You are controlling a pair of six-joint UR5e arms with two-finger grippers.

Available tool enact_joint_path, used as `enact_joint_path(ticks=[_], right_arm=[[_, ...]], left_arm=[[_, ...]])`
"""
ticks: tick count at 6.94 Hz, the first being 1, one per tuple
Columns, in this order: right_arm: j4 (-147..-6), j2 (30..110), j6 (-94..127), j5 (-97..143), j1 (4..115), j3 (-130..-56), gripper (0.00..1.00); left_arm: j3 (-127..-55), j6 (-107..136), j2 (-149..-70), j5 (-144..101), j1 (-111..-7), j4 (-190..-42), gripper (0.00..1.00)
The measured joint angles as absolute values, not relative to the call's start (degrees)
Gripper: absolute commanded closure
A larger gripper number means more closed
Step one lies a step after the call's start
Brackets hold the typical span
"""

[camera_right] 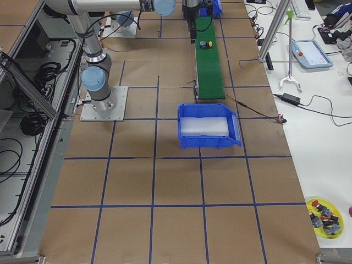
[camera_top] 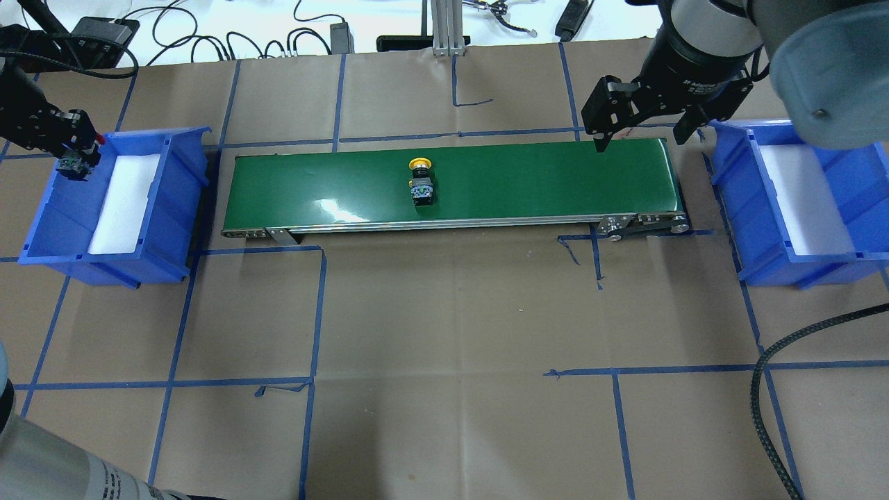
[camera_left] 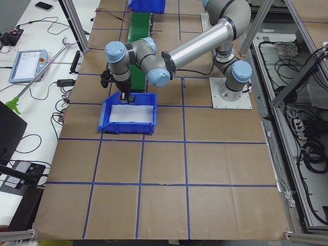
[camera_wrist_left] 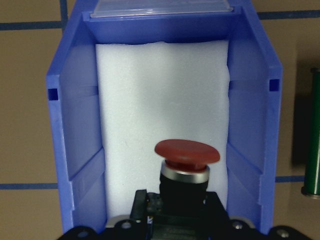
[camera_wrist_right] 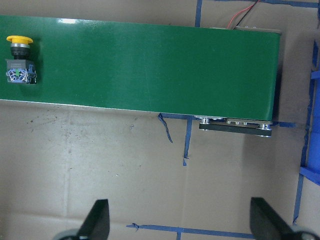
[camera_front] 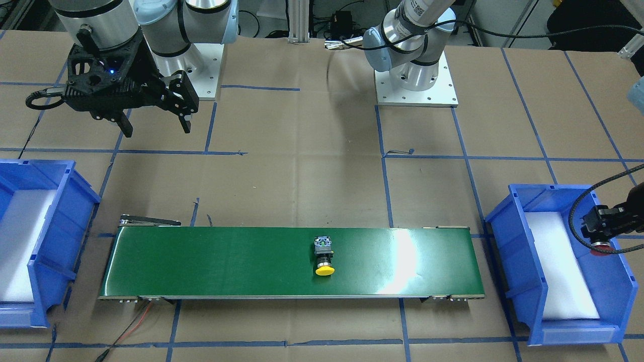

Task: Transport two buttons from left to right
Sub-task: 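Lift the red button and carry it onto the conveyor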

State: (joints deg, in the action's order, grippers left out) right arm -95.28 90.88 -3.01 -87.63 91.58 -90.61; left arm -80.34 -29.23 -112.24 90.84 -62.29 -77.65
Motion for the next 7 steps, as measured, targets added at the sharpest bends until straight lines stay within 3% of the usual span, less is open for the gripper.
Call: enact_joint_path(ticks=[7], right_arm=[[-95.27,90.88,-2.90,-87.60,91.58,-90.69,0.00]], left_arm=[[-83.92,-3.30,-111.64,90.51,-78.91,-76.45,0.94]])
